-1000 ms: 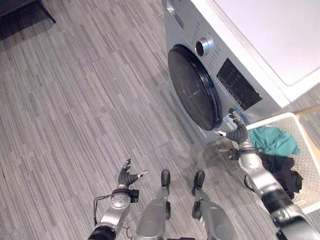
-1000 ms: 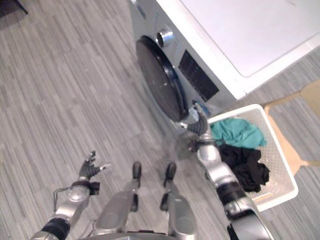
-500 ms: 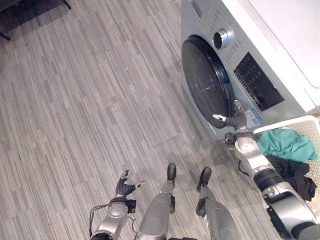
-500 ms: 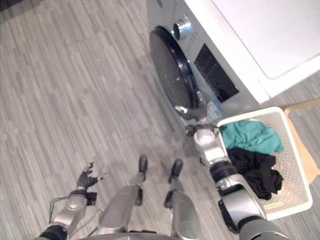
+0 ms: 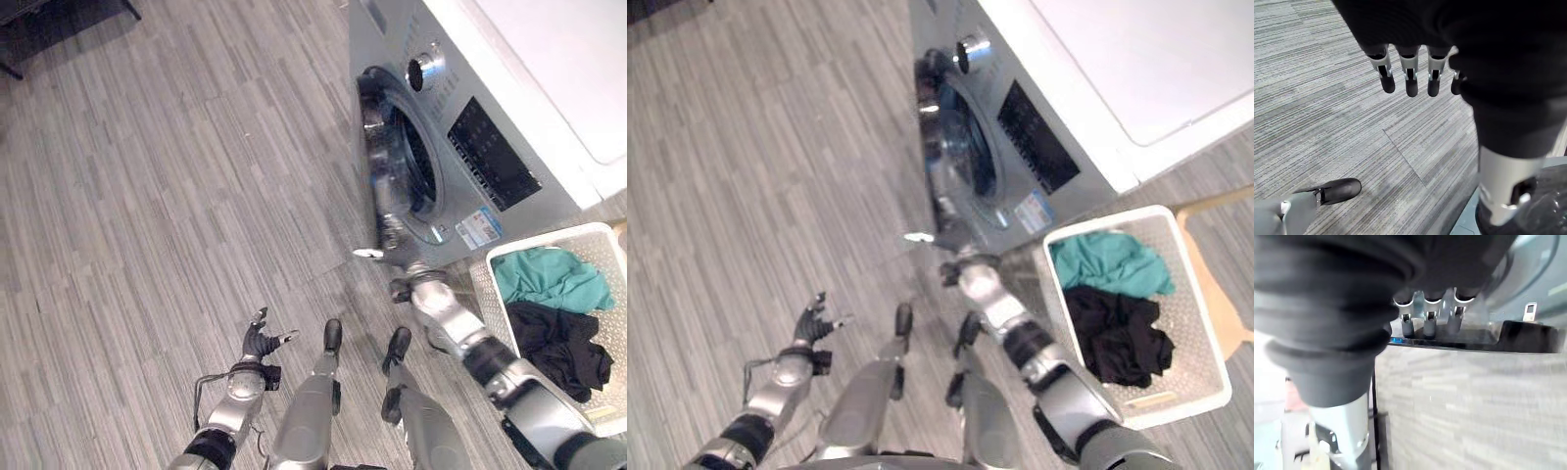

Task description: Grab the laundry basket,head to the washer,open it,put in the laundry and shut it.

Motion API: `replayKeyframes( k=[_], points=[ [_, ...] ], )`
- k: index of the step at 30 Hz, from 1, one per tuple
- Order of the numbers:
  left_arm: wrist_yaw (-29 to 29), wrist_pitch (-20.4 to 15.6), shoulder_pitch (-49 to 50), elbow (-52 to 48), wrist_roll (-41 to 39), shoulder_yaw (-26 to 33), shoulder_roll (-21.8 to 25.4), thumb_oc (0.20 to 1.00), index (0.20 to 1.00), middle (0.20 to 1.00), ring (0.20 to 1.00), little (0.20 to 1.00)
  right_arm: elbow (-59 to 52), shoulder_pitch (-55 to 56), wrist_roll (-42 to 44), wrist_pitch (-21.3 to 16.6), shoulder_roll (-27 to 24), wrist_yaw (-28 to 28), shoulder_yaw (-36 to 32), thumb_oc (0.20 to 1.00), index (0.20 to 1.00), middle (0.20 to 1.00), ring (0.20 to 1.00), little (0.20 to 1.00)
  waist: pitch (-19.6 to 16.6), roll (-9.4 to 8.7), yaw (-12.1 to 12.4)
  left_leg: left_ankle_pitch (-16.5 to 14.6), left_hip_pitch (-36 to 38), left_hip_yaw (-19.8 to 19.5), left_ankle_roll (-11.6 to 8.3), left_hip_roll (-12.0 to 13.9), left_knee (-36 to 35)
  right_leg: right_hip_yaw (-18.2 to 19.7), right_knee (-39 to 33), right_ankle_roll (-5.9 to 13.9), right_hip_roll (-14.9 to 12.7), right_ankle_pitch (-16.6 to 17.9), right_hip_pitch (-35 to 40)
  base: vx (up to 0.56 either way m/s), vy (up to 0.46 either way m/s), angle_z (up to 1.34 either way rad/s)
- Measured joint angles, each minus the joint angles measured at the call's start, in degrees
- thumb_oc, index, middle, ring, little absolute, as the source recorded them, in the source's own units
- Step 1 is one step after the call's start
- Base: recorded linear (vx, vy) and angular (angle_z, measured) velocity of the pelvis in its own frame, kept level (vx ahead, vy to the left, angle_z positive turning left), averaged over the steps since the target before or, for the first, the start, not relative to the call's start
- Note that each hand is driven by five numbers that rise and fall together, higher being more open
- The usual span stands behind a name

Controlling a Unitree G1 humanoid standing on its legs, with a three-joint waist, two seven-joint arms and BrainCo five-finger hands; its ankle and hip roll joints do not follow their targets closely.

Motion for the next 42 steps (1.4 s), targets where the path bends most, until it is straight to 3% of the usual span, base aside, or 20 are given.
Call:
replayKeyframes(
  k=[1, 6, 8, 10, 13, 15, 18, 21, 23, 30, 32, 34, 37, 42],
  points=[
    [0.32, -0.17, -1.24, 0.42, -0.03, -1.39, -0.48, 1.000, 1.000, 1.000, 1.000, 1.000, 1.85, -6.16, 1.55, 0.25, 1.59, 2.07, 1.94, 1.000, 1.000, 1.000, 1.000, 1.000, -0.13, 1.73, 2.69, 0.38, -1.00, -2.19, -0.50, 0.30, -0.20, -1.99, 0.04, -0.62, 0.50, -0.40, -0.17, 0.02, -0.051, 0.79],
    [0.81, -0.33, -1.04, 1.04, -2.10, -2.31, -0.89, 1.000, 1.000, 1.000, 1.000, 1.000, 1.65, -18.89, 3.35, -2.83, 7.49, 4.96, 2.00, 1.000, 1.000, 1.000, 1.000, 1.000, -0.50, 4.27, 8.02, 2.17, -1.05, -6.06, -1.92, 0.43, -0.80, -6.20, 0.71, -2.43, 0.90, -1.66, 0.71, 0.03, -0.015, 0.56],
    [1.01, -0.56, -0.32, 1.48, -2.10, -3.10, -0.63, 1.000, 1.000, 1.000, 1.000, 1.000, 1.22, -21.57, 3.78, -4.83, 7.98, 4.89, 1.74, 1.000, 1.000, 1.000, 1.000, 1.000, -0.60, 4.37, 8.30, 2.78, -0.89, -7.29, -1.40, 0.04, -0.91, -7.04, 3.18, -2.32, 0.11, -2.96, 0.53, 0.01, 0.007, 0.45],
    [1.00, -0.67, -0.37, 1.78, -2.10, -4.27, -0.50, 1.000, 1.000, 1.000, 1.000, 1.000, 1.39, -20.92, 4.32, -5.20, 4.81, 3.73, -0.18, 1.000, 1.000, 1.000, 1.000, 1.000, -0.66, 4.24, 8.21, 3.03, -0.83, -8.07, -1.08, -1.15, -0.98, -6.85, 6.99, -0.74, -1.88, -5.02, -0.52, 0.00, 0.011, 0.35],
    [0.95, -0.69, -0.92, 1.67, -2.10, -4.26, -0.21, 1.000, 1.000, 1.000, 1.000, 1.000, 0.61, -17.08, 5.26, -4.93, 0.43, 2.58, -1.65, 1.000, 1.000, 1.000, 1.000, 1.000, -0.87, 3.56, 7.38, 3.08, -0.88, -7.23, -1.01, -2.47, -1.18, -5.47, 8.31, -0.14, -3.51, -5.44, -1.54, 0.00, 0.015, -0.02],
    [1.14, -0.67, -1.21, 1.59, -2.09, -3.39, 0.14, 1.000, 1.000, 1.000, 1.000, 1.000, -0.87, -12.35, 5.20, -4.23, -3.69, 2.38, -2.60, 1.000, 1.000, 1.000, 1.000, 1.000, -0.87, 2.17, 5.97, 3.10, -0.67, -5.72, -0.98, -3.11, -1.23, -4.20, 7.86, 0.59, -4.22, -4.96, -1.77, -0.02, 0.030, -0.26],
    [1.29, -0.51, -1.11, 1.61, -1.97, -1.97, 1.58, 1.000, 1.000, 1.000, 1.000, 1.000, -7.07, -3.03, 4.04, -3.59, -8.03, 2.73, -2.65, 1.000, 1.000, 1.000, 1.000, 1.000, -0.71, -1.57, 2.67, 3.04, -0.02, -2.32, -1.01, -3.51, -1.33, -1.32, 5.97, 1.81, -4.47, -4.09, -1.61, -0.02, 0.037, -0.41],
    [1.90, 0.33, -2.47, 0.25, -1.67, -0.56, 1.86, 1.000, 1.000, 1.000, 1.000, 1.000, -14.96, 6.32, -1.27, -2.73, -11.50, 4.08, -2.55, 1.000, 1.000, 1.000, 1.000, 1.000, -0.48, -4.10, -0.55, 2.91, 0.92, 0.53, -1.01, -3.39, -1.69, 0.90, 4.54, 2.80, -4.35, -2.69, -1.73, -0.03, 0.031, -0.44],
    [2.78, 0.71, -5.98, -2.67, -0.99, -0.69, 1.78, 1.000, 1.000, 1.000, 1.000, 1.000, -20.12, 13.33, -6.87, -2.70, -14.67, 5.77, -2.73, 1.000, 1.000, 1.000, 1.000, 1.000, -0.37, -4.70, -2.90, 2.67, 1.59, 2.33, -0.99, -3.03, -2.03, 2.32, 4.08, 2.74, -4.01, -2.03, -1.57, -0.06, 0.031, -0.49],
    [6.20, 1.81, -28.57, 1.06, 7.49, -2.23, 7.86, 1.000, 1.000, 1.000, 1.000, 1.000, -20.91, 19.63, -12.76, -2.94, -16.23, 8.32, -4.84, 1.000, 1.000, 1.000, 1.000, 1.000, 0.46, -5.98, -9.15, 2.17, -0.22, 8.17, 0.45, -1.35, -2.46, 5.44, 3.21, 2.48, -2.72, -1.11, -6.12, -0.06, 0.040, -0.53],
    [6.95, 2.08, -35.28, 9.12, 7.79, -2.79, 11.16, 1.000, 1.000, 1.000, 1.000, 1.000, -21.45, 19.92, -13.06, -3.16, -18.00, 8.86, -5.21, 1.000, 1.000, 1.000, 1.000, 1.000, 0.55, -5.83, -12.74, 2.18, -1.21, 9.93, 0.51, -1.21, -2.54, 6.50, 2.25, 2.76, -2.54, 0.12, -7.51, -0.03, 0.043, -0.46],
    [7.28, 2.90, -39.27, 14.56, 8.64, -2.85, 14.14, 1.000, 1.000, 1.000, 1.000, 1.000, -22.47, 20.39, -13.02, -3.63, -19.25, 9.08, -6.24, 1.000, 1.000, 1.000, 1.000, 1.000, 1.34, -5.61, -14.53, 2.23, -1.33, 11.42, 0.58, -1.00, -2.97, 7.24, 1.19, 2.84, -2.18, 0.81, -7.99, -0.01, 0.029, -0.39],
    [7.60, 3.46, -41.77, 18.49, 10.78, -2.64, 16.94, 1.000, 1.000, 1.000, 1.000, 1.000, -24.91, 22.00, -12.28, -4.85, -21.16, 9.88, -8.58, 1.000, 1.000, 1.000, 1.000, 1.000, 2.71, -5.39, -14.97, 2.29, -0.96, 13.32, 0.88, -0.84, -3.68, 7.30, -0.02, 2.61, -2.10, 4.26, -8.49, 0.00, 0.012, -0.35],
    [8.98, 1.81, -39.26, 18.12, 12.95, 1.61, 17.10, 1.000, 1.000, 1.000, 1.000, 1.000, -27.99, 22.41, -10.35, -5.97, -23.36, 10.37, -10.48, 1.000, 1.000, 1.000, 1.000, 1.000, 4.78, -4.19, -15.08, 2.22, -0.04, 13.85, 0.77, 0.52, -3.73, 7.35, -0.02, 1.88, -0.43, 4.88, -8.23, 0.03, 0.016, -0.14]
  ],
)
